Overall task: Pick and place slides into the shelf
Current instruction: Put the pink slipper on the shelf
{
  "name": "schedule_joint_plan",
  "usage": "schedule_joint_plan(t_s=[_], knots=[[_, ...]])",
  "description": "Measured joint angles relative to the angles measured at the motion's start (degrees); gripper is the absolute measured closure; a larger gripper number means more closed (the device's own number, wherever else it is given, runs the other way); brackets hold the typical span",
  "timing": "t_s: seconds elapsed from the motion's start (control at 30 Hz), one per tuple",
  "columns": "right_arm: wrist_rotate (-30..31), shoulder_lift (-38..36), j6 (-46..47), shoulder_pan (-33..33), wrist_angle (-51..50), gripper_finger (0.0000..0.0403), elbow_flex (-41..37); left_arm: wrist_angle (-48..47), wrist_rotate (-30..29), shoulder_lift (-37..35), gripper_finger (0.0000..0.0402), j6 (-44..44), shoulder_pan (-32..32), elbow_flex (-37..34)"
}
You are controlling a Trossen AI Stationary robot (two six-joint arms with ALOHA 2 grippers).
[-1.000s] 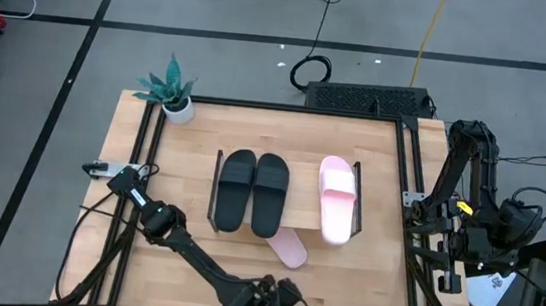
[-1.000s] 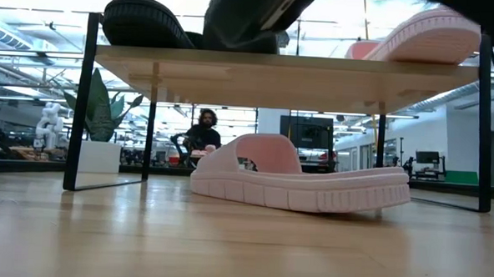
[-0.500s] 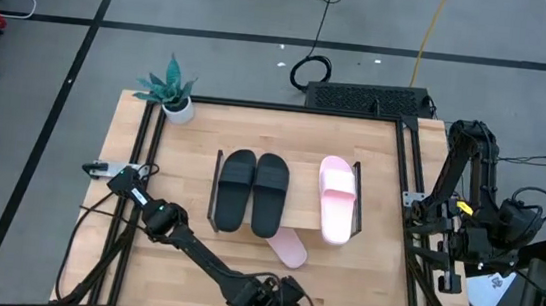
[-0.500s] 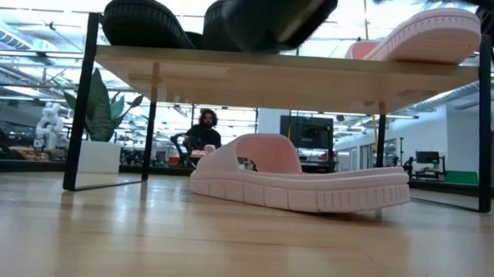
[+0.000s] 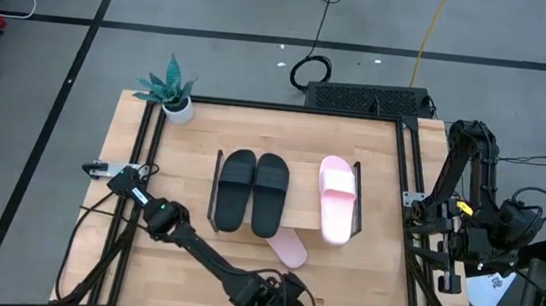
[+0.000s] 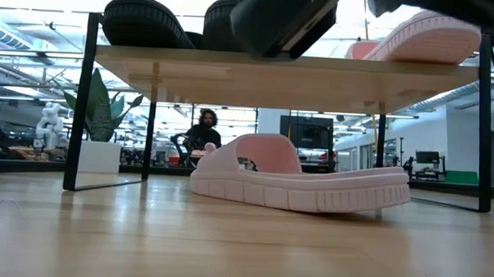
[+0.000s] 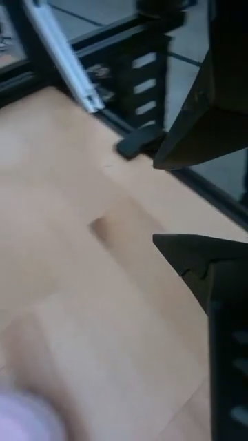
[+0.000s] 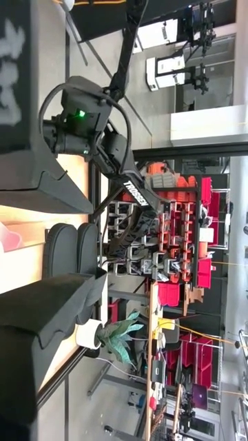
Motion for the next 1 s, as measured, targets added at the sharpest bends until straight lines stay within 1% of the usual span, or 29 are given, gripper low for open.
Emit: schedule_joint_plan(t_s=[0.17, 0.2, 0.27, 0.37, 0.47, 0.6, 0.7, 0.77, 0.87, 1.0], knots=[[0.00, 0.00, -0.92, 0.00, 0.00, 0.0264, 0.00, -0.94, -3.87, -0.01, 0.0240, -0.51, 1.56, 0.00], [0.00, 0.00, -1.14, 0.00, 0.00, 0.0264, 0.00, -0.82, -3.92, -0.14, 0.0240, 0.25, 2.04, 0.00], [0.00, 0.00, -1.18, 0.02, 0.00, 0.0264, 0.00, 0.52, -3.44, -0.39, 0.0240, 4.43, 2.92, 0.00], [0.00, 0.00, -0.83, 0.78, -0.84, 0.0264, 0.00, 6.22, -4.65, -0.63, 0.0240, 12.07, 3.15, 0.00], [0.00, 0.02, -0.79, 2.11, -3.05, 0.0264, 0.00, 15.05, -7.35, -0.73, 0.0240, 13.46, 2.73, 0.00], [-0.02, 0.02, -0.86, 4.45, -5.31, 0.0264, 0.00, 29.36, -13.68, -0.76, 0.0240, 11.62, 1.66, 0.00], [-0.01, 0.02, -0.62, 6.16, -5.42, 0.0264, 0.00, 38.16, -18.18, -0.81, 0.0240, 13.57, -0.22, 0.00], [0.00, 0.02, 0.07, 7.33, -5.54, 0.0264, 0.00, 43.30, -22.86, -0.81, 0.0240, 15.36, -1.97, 0.00], [0.00, 0.02, 1.02, 9.19, -5.64, 0.0264, 0.00, 46.38, -30.71, -0.87, 0.0240, 18.62, -4.70, 0.00], [0.00, 0.33, 3.02, 11.96, -5.73, 0.0264, 0.00, 47.58, -43.51, -0.87, 0.0240, 19.54, -8.56, 0.00]])
